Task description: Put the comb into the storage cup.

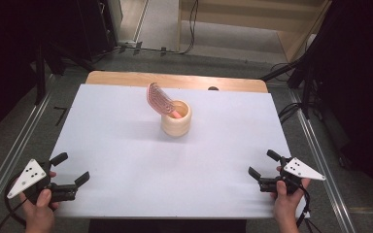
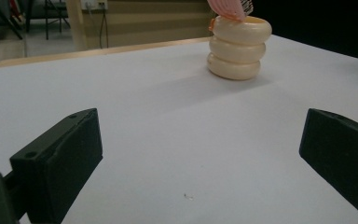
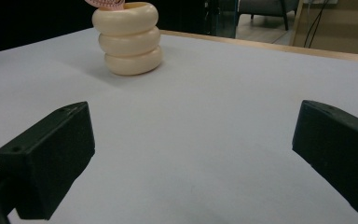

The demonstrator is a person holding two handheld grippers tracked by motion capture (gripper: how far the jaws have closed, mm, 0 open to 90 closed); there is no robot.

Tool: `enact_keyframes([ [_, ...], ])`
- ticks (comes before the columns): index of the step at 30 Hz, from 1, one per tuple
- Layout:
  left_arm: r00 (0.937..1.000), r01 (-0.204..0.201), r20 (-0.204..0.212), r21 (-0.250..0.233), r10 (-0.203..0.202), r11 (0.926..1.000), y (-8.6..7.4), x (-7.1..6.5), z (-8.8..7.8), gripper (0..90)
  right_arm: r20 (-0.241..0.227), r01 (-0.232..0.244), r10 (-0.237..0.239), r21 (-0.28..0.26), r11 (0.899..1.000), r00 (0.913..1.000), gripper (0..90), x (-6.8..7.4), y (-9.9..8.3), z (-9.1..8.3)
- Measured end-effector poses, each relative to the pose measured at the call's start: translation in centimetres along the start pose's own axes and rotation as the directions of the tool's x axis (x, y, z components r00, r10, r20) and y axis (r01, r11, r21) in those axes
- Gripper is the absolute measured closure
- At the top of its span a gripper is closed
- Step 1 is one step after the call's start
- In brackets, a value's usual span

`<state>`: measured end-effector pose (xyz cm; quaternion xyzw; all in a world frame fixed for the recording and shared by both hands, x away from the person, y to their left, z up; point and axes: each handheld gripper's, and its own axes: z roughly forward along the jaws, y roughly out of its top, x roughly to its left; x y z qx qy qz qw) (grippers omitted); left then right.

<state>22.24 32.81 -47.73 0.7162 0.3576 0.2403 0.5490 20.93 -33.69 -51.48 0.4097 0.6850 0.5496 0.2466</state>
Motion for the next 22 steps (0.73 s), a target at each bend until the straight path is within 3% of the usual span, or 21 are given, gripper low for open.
enact_keyframes([
  [8, 0.9993, 0.028, -0.023, -0.014, -0.029, 0.9995, -0.5, 1.2, -0.6, 0.0, -0.002, 0.009, -0.009, 0.005, 1.000, 1.0000, 0.0, 0.1, -0.1, 0.2],
  [22, 0.9997, 0.019, -0.015, 0.010, -0.019, 0.9998, -0.7, 1.0, -0.1, 0.0, 0.001, 0.005, -0.005, 0.006, 1.000, 1.0000, 0.0, 0.1, -0.1, 0.2],
])
